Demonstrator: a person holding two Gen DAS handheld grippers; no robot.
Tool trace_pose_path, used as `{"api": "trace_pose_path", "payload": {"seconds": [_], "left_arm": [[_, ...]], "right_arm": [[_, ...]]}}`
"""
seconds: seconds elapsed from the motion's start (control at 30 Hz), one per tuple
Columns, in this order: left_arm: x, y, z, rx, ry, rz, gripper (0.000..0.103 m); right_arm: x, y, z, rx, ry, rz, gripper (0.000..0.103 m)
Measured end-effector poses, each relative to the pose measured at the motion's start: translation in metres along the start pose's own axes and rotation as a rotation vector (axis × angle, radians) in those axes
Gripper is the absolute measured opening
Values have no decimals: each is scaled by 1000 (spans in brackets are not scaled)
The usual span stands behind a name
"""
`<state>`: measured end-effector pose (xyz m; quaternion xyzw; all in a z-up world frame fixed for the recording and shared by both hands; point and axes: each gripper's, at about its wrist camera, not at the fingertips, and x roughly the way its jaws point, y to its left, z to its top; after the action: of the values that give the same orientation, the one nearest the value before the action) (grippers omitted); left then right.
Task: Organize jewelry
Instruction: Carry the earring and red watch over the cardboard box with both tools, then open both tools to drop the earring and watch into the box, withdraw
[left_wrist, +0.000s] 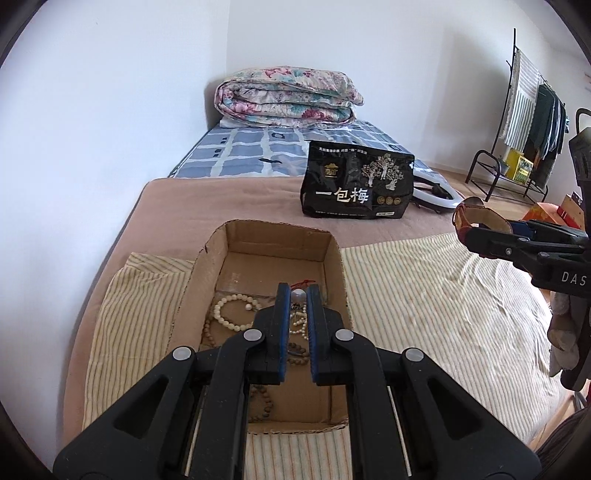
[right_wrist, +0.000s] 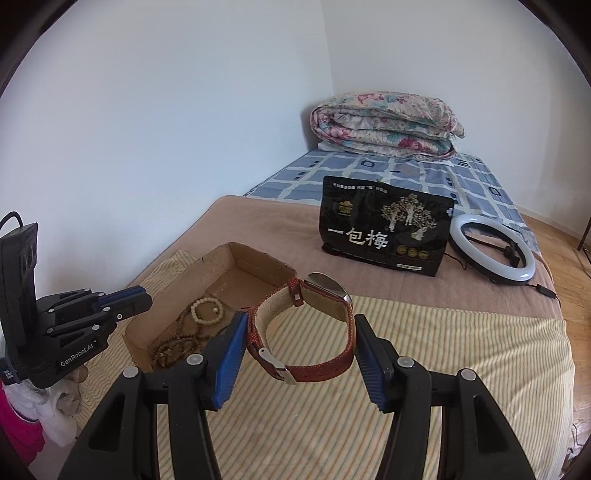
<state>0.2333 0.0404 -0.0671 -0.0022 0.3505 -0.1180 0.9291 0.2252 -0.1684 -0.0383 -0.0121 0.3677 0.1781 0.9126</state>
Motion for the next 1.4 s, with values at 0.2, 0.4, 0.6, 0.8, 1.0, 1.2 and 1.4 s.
{"api": "trace_pose_path", "payload": {"seconds": [0.2, 0.4, 0.6, 0.8, 1.0, 1.2, 1.4], "left_arm": [[7, 25, -3, -28, 10, 28, 7], [15, 41, -10, -39, 31, 46, 7], [22, 52, -20, -53, 53, 58, 7], [27, 58, -25, -57, 70, 56, 7], [28, 58, -25, -58, 70, 51, 7], [34, 62, -28, -66, 91, 68, 18], [30, 60, -29, -73, 66, 86, 55]], "right_arm": [[31, 23, 10, -19, 22, 37, 58], [63, 40, 13, -22, 52, 68, 58], [89, 51, 14, -4, 81, 97, 58], [108, 60, 12, -14, 105, 108, 58], [120, 65, 12, -21, 120, 109, 61], [112, 60, 15, 6, 75, 83, 94], [102, 57, 17, -1, 48, 49, 103]]}}
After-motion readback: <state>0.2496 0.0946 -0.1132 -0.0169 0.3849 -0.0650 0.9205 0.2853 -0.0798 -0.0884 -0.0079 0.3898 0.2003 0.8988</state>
